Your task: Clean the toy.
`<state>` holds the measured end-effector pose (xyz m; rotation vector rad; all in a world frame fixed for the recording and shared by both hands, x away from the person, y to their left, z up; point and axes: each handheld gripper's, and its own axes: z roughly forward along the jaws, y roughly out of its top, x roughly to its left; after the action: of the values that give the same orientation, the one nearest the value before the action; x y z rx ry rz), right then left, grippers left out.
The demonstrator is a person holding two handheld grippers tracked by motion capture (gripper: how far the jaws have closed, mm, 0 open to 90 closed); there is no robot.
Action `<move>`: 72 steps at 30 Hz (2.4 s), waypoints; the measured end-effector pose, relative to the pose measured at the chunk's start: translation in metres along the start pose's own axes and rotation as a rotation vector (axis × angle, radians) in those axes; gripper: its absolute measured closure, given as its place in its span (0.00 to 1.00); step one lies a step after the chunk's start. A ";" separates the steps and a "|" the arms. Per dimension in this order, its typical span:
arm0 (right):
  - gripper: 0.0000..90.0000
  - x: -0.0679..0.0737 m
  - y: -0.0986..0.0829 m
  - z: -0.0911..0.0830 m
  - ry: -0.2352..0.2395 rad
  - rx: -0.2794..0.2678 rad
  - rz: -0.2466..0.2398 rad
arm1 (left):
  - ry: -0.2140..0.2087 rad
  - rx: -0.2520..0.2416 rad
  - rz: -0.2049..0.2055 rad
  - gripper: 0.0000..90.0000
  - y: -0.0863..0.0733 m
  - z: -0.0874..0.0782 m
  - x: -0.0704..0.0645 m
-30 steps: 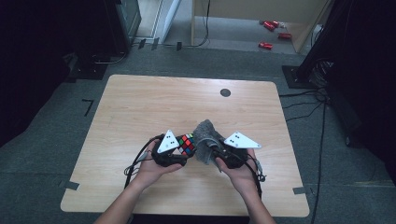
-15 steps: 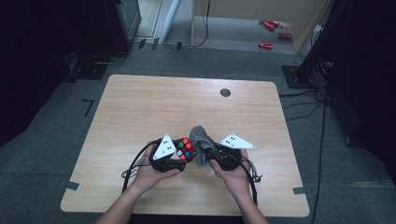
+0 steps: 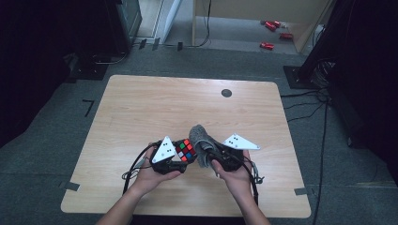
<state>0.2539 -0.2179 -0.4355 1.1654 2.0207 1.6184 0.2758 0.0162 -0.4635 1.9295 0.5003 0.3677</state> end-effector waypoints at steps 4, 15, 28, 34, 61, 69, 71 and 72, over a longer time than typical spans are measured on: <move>0.84 0.003 0.002 0.001 -0.015 -0.022 -0.007 | 0.000 -0.027 0.008 0.39 0.003 -0.003 -0.003; 0.83 0.001 0.003 -0.004 -0.003 -0.033 0.014 | -0.021 -0.093 -0.006 0.39 0.004 -0.009 0.000; 0.83 0.005 0.003 -0.004 0.008 -0.040 -0.005 | -0.021 -0.093 -0.033 0.39 0.002 -0.011 0.006; 0.84 0.000 0.001 -0.001 -0.008 -0.030 0.016 | -0.033 -0.109 -0.007 0.39 0.005 -0.013 0.000; 0.84 0.005 0.001 -0.001 0.009 -0.019 -0.035 | -0.054 -0.104 -0.003 0.39 0.004 -0.014 0.001; 0.84 0.009 0.002 -0.004 0.024 -0.035 -0.053 | -0.059 -0.085 0.006 0.39 0.003 -0.010 -0.001; 0.84 0.013 0.004 -0.004 0.013 -0.037 -0.072 | -0.055 -0.088 0.013 0.39 0.003 -0.011 -0.002; 0.84 0.011 0.004 -0.004 0.015 -0.037 -0.067 | -0.055 -0.094 0.016 0.39 0.004 -0.012 -0.003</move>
<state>0.2457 -0.2119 -0.4281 1.0646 2.0074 1.6300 0.2688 0.0228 -0.4556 1.8489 0.4248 0.3418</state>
